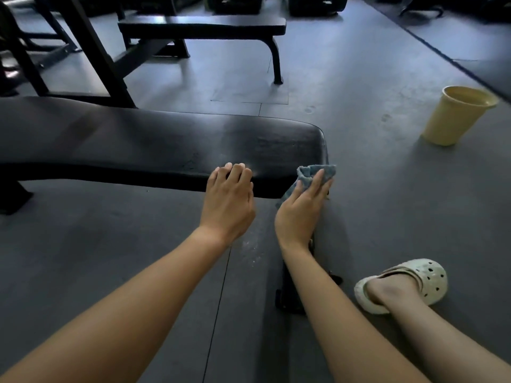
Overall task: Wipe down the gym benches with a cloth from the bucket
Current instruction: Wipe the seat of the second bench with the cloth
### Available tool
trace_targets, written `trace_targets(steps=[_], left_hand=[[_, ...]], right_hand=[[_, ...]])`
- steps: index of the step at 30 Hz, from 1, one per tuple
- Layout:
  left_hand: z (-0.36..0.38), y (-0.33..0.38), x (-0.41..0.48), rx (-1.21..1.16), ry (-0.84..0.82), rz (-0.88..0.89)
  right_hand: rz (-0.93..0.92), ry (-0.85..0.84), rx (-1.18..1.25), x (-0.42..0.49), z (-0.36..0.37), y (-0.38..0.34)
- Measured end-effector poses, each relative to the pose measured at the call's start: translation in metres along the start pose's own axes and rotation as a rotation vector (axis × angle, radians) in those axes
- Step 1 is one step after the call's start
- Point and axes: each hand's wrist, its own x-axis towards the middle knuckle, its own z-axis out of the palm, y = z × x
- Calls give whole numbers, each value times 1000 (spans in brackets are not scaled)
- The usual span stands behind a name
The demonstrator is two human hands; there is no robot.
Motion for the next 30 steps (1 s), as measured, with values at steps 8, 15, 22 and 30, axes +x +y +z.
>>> trace_targets(steps=[8,15,22,30], left_hand=[[-15,-8,10,-14,-100,42],[-21,-5,12,27,-110,55],[-26,-10,17,11,-201,84],[-37,-64,2,-49,-86,50]], right_hand=[[130,-192,-210,93,-10,-7],[-194,-111,-428,22,-3,-6],[-429,-261,-573,3,23,-32],[-410,-354,-718,50,30,-45]])
